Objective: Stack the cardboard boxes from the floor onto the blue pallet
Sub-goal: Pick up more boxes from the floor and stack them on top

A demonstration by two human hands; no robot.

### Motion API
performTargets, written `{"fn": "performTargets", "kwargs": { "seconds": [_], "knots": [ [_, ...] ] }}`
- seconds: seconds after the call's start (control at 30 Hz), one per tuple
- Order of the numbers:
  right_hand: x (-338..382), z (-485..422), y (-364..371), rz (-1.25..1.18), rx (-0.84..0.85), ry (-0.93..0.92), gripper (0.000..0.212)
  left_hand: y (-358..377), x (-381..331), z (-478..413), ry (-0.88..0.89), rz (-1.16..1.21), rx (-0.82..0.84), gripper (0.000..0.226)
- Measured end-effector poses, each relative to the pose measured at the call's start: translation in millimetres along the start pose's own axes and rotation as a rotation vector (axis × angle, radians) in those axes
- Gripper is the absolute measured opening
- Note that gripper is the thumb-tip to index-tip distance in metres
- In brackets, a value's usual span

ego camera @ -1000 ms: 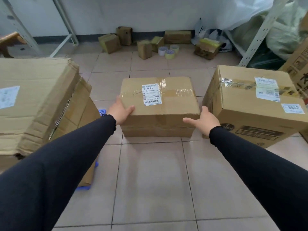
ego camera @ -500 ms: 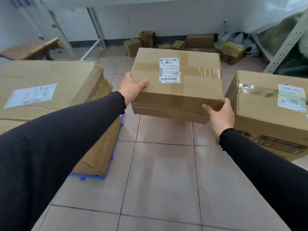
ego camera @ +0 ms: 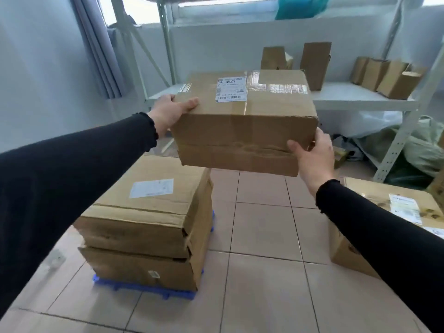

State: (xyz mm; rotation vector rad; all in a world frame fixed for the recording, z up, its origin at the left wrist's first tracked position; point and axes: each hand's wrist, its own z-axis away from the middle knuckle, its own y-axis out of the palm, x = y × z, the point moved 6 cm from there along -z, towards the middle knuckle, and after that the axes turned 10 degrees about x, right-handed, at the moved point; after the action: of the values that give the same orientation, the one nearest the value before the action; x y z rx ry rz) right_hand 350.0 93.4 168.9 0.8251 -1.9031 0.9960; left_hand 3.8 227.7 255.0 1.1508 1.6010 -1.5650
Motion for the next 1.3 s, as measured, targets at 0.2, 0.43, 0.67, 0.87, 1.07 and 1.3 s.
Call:
{"fn": "performTargets", "kwargs": {
  "seconds": [0.2,0.43,0.67,0.87,1.07,1.3],
  "knots": [
    [78,42,94,-0.05,0.146,-0.051,0.061,-137,23,45,-0.007,-0.075,-0.101,0.076],
    [90,99,178,-0.182,0.279,0.032,0.056,-208,88,78,-0.079,-0.107,-0.109,0.058],
    [92,124,215,-0.203,0.328,0.058,0.055,-230,136,95,-0.131,-0.084,-0.092,0.058],
    [87,131,226,-0.191,0.345,0.06,0.052,-228,153,102,-0.154,-0.025,-0.078,0.052],
    [81,133,228,-0.144,0.344,0.046,0.053,-227,160,98,-0.148,-0.044,-0.069,0.054],
    [72,137,230,0.0,0.376,-0.01,0.054,-236,161,94,-0.229,-0.184,0.02,0.066]
  ]
}}
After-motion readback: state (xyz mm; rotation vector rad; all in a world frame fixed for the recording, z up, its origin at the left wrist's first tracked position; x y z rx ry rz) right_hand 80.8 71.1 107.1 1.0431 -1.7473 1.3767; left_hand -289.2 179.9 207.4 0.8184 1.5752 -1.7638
